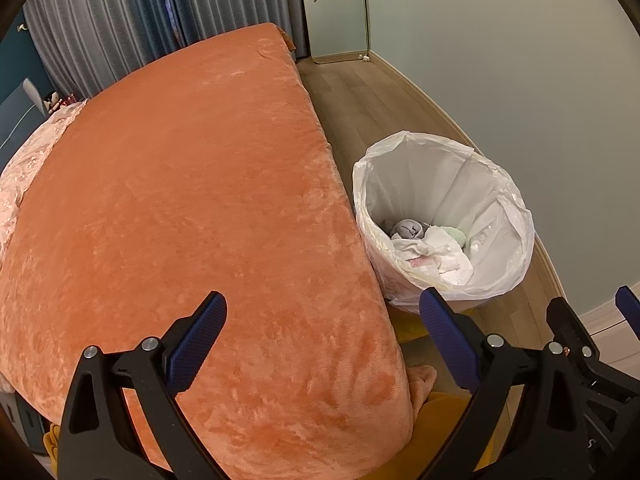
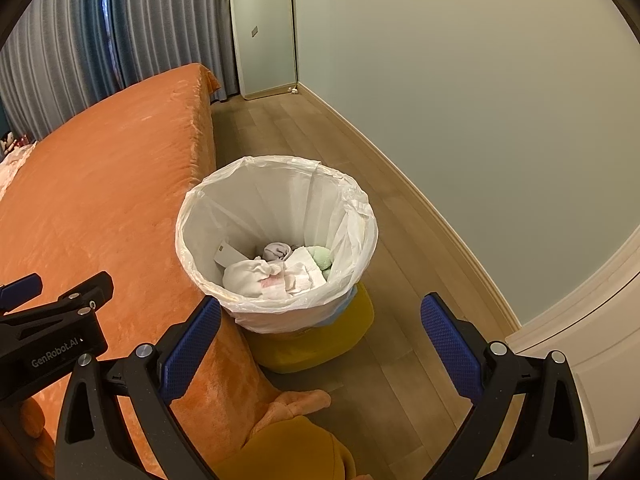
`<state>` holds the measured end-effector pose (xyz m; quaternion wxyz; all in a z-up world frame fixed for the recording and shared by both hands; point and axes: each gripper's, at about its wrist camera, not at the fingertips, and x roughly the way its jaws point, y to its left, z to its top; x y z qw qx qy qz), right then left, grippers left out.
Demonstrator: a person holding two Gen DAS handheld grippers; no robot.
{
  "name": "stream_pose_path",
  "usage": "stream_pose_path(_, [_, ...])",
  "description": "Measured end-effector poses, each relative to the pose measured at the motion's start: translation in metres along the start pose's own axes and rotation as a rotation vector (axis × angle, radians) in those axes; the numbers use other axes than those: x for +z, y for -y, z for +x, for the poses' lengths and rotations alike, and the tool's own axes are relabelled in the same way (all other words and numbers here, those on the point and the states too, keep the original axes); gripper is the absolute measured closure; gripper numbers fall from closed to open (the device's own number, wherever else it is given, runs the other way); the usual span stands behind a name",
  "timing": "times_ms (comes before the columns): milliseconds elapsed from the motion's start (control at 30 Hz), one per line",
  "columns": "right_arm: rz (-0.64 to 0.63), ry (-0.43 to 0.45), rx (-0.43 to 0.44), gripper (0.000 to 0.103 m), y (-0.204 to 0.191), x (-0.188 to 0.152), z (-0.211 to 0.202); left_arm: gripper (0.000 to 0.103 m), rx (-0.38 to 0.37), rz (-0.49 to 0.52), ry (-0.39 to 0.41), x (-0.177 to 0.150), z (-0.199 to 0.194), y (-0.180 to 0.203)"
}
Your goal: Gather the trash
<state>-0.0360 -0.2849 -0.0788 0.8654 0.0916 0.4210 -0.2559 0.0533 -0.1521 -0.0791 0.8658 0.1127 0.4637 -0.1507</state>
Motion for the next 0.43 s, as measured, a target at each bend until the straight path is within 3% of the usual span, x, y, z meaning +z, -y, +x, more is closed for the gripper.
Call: stream_pose_path(433, [0.004, 0.000, -0.001, 0.007, 0.0008, 0.0009, 0.0004, 0.010, -0.022, 0.002, 0.012, 0.0025, 0.0020, 0.0016])
